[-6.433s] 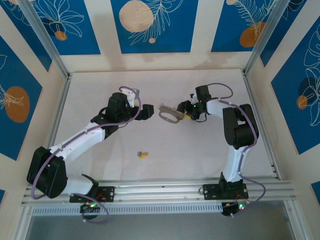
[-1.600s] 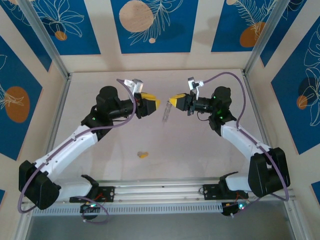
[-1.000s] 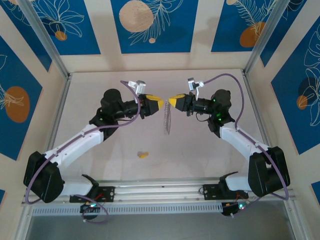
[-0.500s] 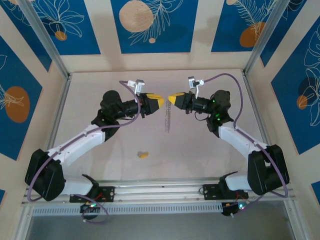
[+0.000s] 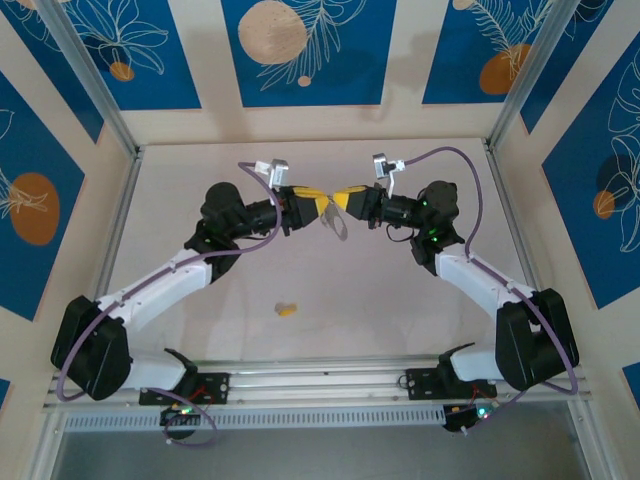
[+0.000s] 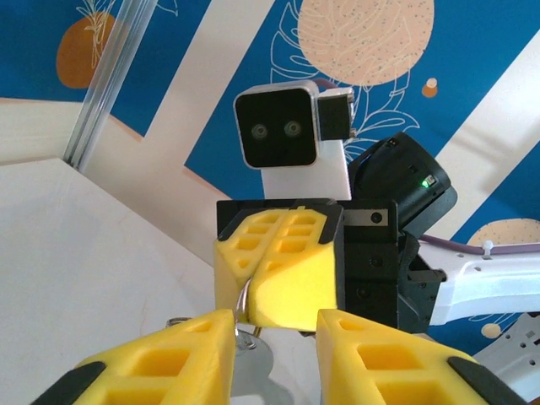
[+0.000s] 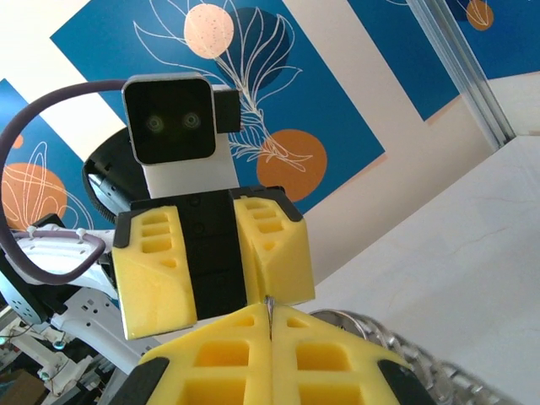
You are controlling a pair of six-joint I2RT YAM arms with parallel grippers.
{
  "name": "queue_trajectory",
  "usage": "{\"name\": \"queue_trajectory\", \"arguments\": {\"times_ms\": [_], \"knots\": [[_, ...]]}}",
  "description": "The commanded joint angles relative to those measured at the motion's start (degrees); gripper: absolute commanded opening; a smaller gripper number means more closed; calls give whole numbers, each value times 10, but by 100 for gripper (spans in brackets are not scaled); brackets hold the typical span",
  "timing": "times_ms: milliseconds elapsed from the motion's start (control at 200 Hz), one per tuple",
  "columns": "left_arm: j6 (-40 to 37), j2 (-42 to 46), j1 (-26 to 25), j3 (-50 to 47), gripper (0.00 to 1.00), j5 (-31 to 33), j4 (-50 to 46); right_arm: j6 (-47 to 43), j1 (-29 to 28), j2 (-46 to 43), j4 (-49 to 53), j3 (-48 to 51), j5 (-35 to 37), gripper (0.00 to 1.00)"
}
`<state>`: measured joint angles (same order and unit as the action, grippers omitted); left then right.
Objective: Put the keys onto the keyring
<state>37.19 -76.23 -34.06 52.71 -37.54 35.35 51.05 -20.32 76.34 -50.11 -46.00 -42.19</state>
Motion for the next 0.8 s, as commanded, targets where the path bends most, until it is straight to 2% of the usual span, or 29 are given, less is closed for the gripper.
{"name": "queue_trajectory", "arguments": {"times_ms": [0,175,380,795], "knots": [[4,-6,-5,-6,32,-11,29,4,-5,-9,-20,-18,9,0],[6,-12,-6,-9,36,-6,38,3,-4,-12,-17,-19,9,0],[20,-23,-6,-5,35,-11,62,4,-9,-13,-16,-21,7,0],[47,-42,-10,-7,16,-27,113,1,-11,-7,-10,-25,6,0]]}}
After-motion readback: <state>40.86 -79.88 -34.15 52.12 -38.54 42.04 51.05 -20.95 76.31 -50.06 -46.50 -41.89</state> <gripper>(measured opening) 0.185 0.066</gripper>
